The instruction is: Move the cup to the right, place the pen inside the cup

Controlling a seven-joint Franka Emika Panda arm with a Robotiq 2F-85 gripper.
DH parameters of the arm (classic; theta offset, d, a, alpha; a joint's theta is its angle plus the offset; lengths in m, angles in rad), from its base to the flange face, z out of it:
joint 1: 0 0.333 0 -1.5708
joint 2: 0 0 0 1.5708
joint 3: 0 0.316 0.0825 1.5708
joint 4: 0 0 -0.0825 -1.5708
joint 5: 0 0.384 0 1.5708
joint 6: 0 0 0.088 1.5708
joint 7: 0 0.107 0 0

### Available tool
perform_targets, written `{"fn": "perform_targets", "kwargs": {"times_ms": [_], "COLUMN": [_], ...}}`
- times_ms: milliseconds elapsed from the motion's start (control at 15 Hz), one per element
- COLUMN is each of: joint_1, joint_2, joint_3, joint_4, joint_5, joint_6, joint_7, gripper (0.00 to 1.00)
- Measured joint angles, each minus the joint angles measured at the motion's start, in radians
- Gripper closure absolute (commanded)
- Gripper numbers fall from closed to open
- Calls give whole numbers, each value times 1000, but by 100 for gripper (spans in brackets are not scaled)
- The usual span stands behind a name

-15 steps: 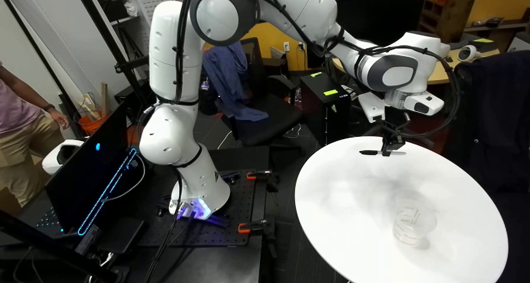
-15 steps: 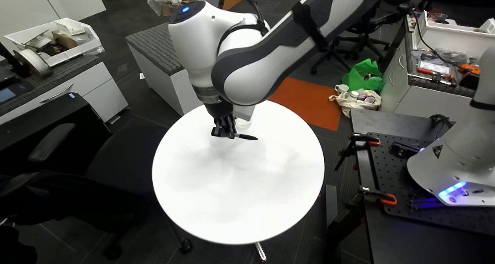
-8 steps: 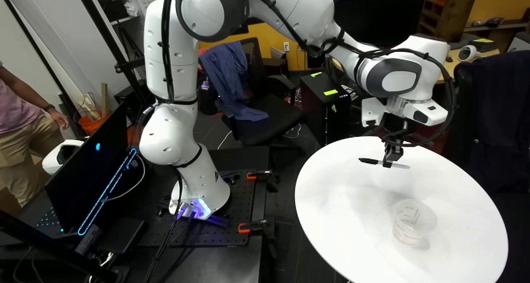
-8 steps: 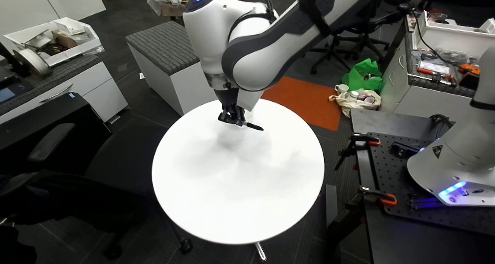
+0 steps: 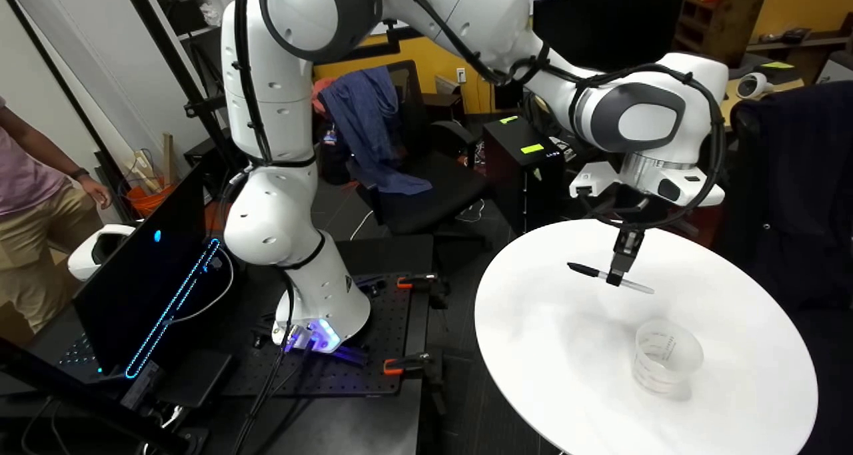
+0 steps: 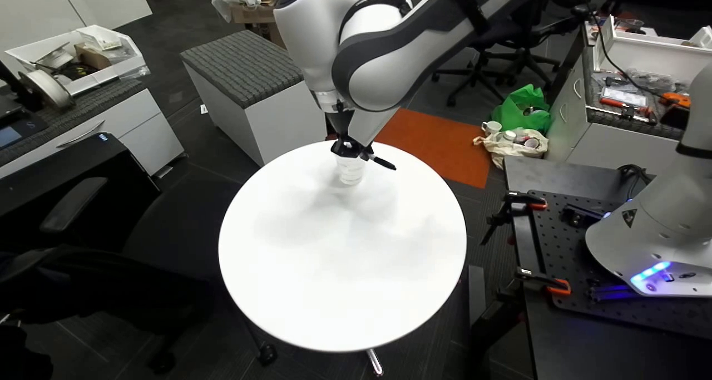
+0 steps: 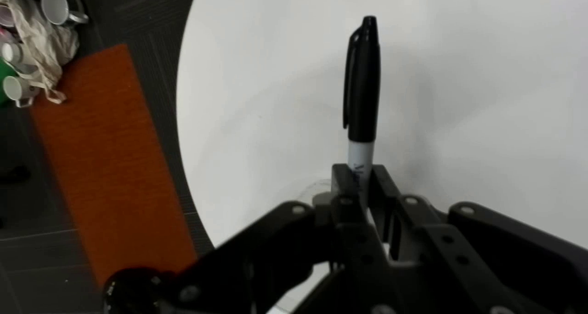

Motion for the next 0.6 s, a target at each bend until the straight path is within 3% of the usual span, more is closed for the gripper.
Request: {"fn": "perform_targets", "kwargs": {"times_ms": [600], "joint_1": [-8], "joint_2": [-38], "joint_3": [3], "joint_4": [32], "joint_5": [-31], "joint_6": [-298], "joint_7": [-44], "gripper": [97]}}
